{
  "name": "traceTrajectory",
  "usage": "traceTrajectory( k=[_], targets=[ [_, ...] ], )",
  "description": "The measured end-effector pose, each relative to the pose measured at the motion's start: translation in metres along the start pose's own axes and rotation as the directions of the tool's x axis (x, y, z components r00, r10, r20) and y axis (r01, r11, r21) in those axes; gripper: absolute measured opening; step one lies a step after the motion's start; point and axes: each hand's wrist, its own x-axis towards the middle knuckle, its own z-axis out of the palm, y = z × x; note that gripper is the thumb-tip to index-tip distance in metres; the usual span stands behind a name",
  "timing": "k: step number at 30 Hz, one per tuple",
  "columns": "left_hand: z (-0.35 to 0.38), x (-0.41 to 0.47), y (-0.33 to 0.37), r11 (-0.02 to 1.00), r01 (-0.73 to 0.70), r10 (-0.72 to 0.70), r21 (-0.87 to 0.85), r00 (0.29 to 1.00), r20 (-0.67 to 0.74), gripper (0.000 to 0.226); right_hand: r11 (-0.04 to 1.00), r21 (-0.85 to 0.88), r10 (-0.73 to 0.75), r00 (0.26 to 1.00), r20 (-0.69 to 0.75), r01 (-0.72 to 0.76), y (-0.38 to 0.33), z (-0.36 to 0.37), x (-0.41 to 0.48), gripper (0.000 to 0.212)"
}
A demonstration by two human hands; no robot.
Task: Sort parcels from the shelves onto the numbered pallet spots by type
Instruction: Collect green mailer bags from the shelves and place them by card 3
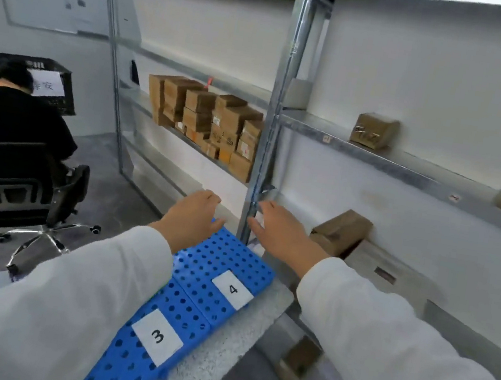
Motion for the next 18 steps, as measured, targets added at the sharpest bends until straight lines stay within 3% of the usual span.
traceTrajectory(
  k=[9, 13, 18],
  targets=[
    [0.005, -0.011, 0.206, 0.964, -0.255, 0.26, -0.079, 0.964, 0.054, 0.045, 0.942, 0.019, 0.334, 0.939, -0.076, -0.334, 0.129, -0.083, -0.17, 0.042],
    [0.015, -0.016, 0.3, 0.887, -0.461, 0.461, -0.019, 0.882, 0.097, 0.04, 0.884, 0.016, 0.463, 0.873, -0.151, -0.466, 0.186, -0.115, -0.252, 0.047],
    [0.031, -0.044, 0.414, 0.833, -0.546, 0.55, -0.087, 0.835, 0.03, 0.046, 0.807, -0.007, 0.576, 0.791, -0.205, -0.59, 0.233, -0.153, -0.355, 0.053]
  ],
)
